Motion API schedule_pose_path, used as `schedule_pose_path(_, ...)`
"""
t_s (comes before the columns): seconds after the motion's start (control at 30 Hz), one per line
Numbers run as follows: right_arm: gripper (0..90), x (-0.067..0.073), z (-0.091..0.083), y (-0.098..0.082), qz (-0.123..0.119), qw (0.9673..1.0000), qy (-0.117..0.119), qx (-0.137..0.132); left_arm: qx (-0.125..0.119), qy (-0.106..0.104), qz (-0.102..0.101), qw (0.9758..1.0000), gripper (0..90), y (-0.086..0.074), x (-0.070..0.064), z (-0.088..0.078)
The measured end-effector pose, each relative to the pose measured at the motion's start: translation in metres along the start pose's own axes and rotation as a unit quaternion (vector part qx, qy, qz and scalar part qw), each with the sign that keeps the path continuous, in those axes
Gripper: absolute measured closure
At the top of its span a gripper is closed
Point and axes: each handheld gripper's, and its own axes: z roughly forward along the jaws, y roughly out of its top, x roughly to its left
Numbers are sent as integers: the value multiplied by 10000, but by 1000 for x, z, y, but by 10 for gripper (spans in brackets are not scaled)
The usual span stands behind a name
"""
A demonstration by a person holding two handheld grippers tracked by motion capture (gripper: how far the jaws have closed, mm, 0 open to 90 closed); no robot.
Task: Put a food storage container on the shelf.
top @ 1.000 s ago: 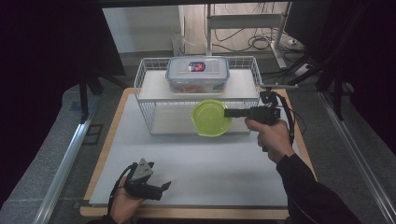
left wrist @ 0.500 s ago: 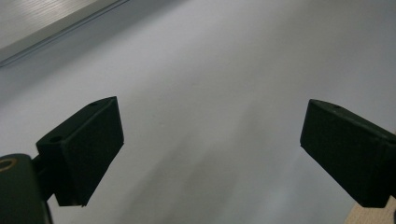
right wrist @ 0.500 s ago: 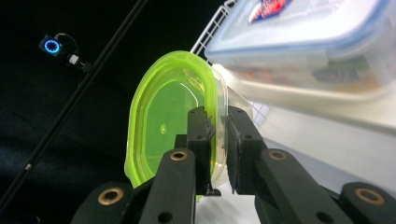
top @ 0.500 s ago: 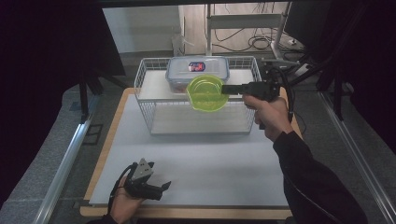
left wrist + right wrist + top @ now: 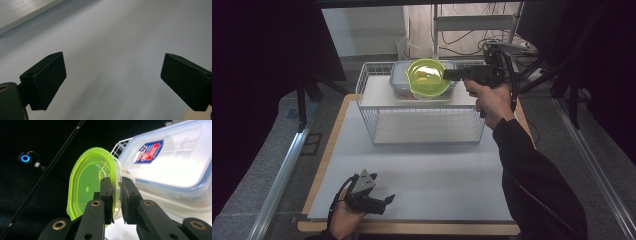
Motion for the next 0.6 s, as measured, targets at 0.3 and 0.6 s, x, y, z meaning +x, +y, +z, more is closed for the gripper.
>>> schedule_pose_path(0.3,806,-2,9,23,139,9991,-287,-264,-7,-37,22,10000,59,0,0,0)
schedule_pose_path(0.6,806,-8,23,42,288,9970,-564,-453,-40,-81,39,10000,60,0,-1,-1)
